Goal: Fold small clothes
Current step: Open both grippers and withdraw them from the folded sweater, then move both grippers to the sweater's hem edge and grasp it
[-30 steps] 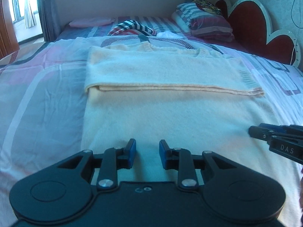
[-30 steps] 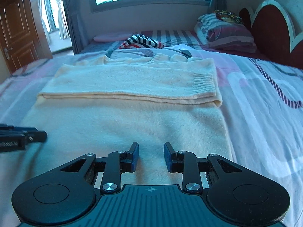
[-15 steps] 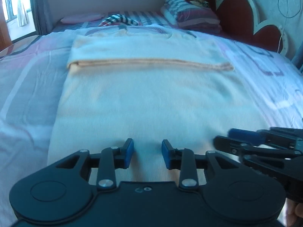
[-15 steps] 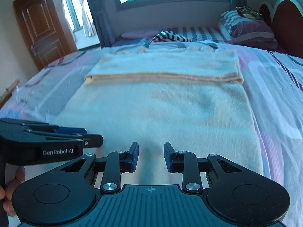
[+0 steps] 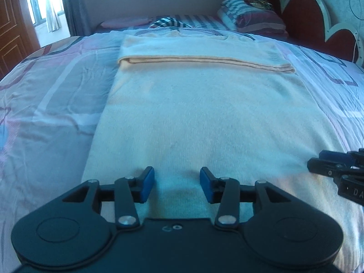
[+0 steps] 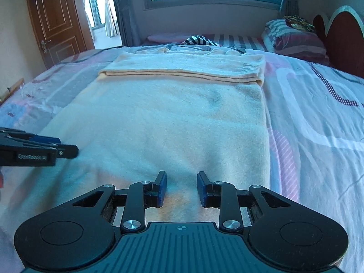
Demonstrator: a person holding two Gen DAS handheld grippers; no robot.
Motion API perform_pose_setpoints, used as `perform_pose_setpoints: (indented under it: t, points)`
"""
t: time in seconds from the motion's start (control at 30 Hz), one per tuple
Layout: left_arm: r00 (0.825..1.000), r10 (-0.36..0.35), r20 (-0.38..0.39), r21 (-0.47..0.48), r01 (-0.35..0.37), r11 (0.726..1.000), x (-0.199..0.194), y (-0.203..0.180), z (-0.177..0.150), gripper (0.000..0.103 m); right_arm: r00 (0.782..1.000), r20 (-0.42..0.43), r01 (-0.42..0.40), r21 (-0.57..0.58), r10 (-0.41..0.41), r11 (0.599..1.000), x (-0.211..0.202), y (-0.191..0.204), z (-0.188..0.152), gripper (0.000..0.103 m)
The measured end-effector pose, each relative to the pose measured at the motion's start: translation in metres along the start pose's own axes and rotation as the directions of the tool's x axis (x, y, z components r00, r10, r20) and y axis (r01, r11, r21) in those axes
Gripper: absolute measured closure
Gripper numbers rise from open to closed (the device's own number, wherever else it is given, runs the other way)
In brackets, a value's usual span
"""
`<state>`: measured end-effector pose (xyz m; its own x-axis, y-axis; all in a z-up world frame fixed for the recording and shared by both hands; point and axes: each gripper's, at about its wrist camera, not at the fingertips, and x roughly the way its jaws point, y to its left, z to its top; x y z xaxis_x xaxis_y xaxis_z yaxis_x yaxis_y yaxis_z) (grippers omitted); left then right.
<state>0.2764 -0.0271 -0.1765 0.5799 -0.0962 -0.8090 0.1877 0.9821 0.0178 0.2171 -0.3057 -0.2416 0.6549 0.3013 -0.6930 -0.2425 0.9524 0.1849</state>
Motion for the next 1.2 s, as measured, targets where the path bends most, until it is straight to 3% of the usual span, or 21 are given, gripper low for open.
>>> perform_pose_setpoints:
  t: [0.17,0.33,0.77,0.8,0.9,1.2]
  points:
    - [1.000,-0.021,-0.001,0.011,0.021,1.000,-0.018,-0.005,-0.014,0.057,0.999,0.011,-0.046,0.024,0.046,0.999,-0.017,0.015,-0.006,0.074]
    - [0.999,-0.038,-0.014,0.037,0.038,0.999,-0.015,-0.003,-0.030,0.053,0.999,0.005,-0.035,0.033,0.035,0.999,-0.024,0.035,-0.016,0.074]
    - [0.994,-0.103,-0.031,0.064,0.105,0.992,-0.029,0.015,-0.044,0.037,0.992,-0.049,0.118,0.042,-0.116,0.992,-0.036,0.068,-0.043,0.073]
    - [0.994,-0.107,-0.032,0.067,0.108,0.992,-0.030,0.016,-0.046,0.035,0.990,-0.051,0.130,0.040,-0.128,0.991,-0.037,0.070,-0.046,0.070]
    - [0.993,-0.108,-0.038,0.074,0.111,0.991,-0.034,0.018,-0.048,0.034,0.988,-0.052,0.152,0.060,-0.148,0.987,-0.042,0.073,-0.049,0.047]
    - [0.994,-0.106,-0.033,0.049,0.107,0.993,-0.046,0.046,-0.059,0.029,0.972,-0.049,0.235,0.121,-0.231,0.964,-0.067,0.065,-0.060,0.047]
